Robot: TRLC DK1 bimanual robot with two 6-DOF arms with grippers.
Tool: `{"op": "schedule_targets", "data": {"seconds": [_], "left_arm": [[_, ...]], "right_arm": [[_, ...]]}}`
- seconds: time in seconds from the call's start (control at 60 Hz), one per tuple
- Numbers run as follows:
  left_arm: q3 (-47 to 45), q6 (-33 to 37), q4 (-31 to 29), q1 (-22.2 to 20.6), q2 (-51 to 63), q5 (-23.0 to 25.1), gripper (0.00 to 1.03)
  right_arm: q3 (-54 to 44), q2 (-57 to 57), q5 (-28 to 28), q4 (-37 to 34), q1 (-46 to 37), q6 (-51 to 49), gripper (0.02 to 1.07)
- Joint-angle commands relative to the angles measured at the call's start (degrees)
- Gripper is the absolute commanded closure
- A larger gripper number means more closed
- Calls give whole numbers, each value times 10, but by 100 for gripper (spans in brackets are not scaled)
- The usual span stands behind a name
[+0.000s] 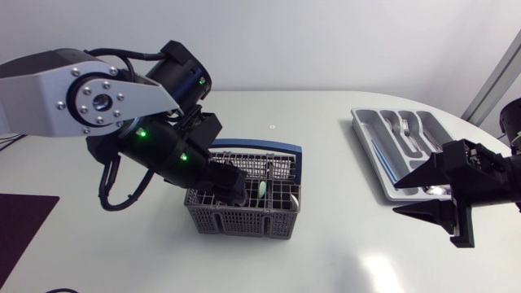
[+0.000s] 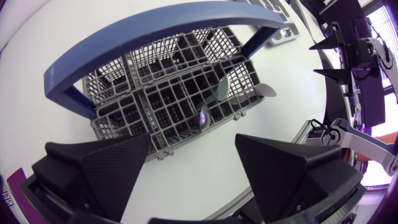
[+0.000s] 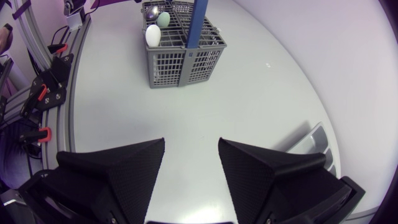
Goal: Unload the cutlery basket into the drawer organizer.
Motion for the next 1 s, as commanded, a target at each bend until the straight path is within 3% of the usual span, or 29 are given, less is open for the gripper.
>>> {"op": "schedule_targets", "data": {"seconds": [0.0,0.35,0.983], "left_arm": [[18,11,5,6,14,7,12],[37,8,11,5,37,12,44],[45,3,17,-3,84,30,44]], "right_arm": [[-23,-10,-4,9,15,28,43],[-49,-20,-4,30,46,60,43],[-81,-43,-8,52,71,84,43]]}}
